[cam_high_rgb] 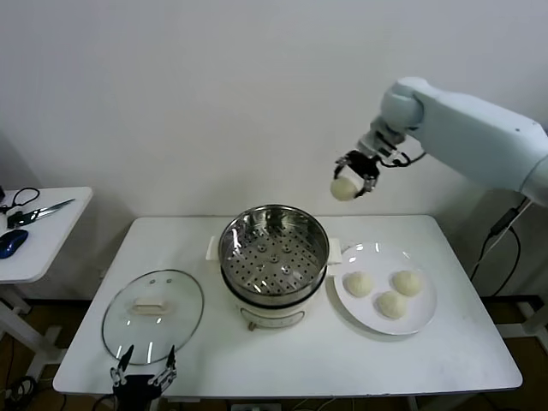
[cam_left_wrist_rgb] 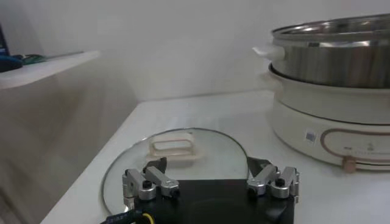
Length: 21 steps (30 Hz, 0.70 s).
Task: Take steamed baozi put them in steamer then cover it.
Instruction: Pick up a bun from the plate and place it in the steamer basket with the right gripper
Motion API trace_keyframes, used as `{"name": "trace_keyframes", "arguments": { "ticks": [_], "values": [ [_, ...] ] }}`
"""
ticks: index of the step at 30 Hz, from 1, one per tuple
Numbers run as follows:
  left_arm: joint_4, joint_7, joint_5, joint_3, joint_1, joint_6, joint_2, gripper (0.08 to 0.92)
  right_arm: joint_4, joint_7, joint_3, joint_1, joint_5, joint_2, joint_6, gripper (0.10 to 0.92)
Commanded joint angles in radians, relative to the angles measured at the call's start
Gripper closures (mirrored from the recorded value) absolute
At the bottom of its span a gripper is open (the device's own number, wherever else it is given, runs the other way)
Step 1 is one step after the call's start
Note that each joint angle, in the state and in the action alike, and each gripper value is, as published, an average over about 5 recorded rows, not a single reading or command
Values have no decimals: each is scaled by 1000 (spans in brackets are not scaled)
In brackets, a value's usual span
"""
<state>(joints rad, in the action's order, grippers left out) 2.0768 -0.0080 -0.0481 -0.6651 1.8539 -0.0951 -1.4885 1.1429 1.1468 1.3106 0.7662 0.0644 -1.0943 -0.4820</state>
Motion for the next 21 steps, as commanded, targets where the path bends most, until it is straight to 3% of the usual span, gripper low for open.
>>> {"name": "trace_keyframes", "arguments": {
  "ticks": [1,10,21],
  "values": [
    [-3,0,0,1,-5,-2,0,177,210,-37,66,92,-92,-97,-156,304],
    [5,0,3,1,1,-2,-1,177,15,-153,-94,-224,-390,-220,-237,304],
    [-1,-3,9,5,10,6,-9,177,-227,-184,-200,-374,-566,-273,-315,304]
  ]
}}
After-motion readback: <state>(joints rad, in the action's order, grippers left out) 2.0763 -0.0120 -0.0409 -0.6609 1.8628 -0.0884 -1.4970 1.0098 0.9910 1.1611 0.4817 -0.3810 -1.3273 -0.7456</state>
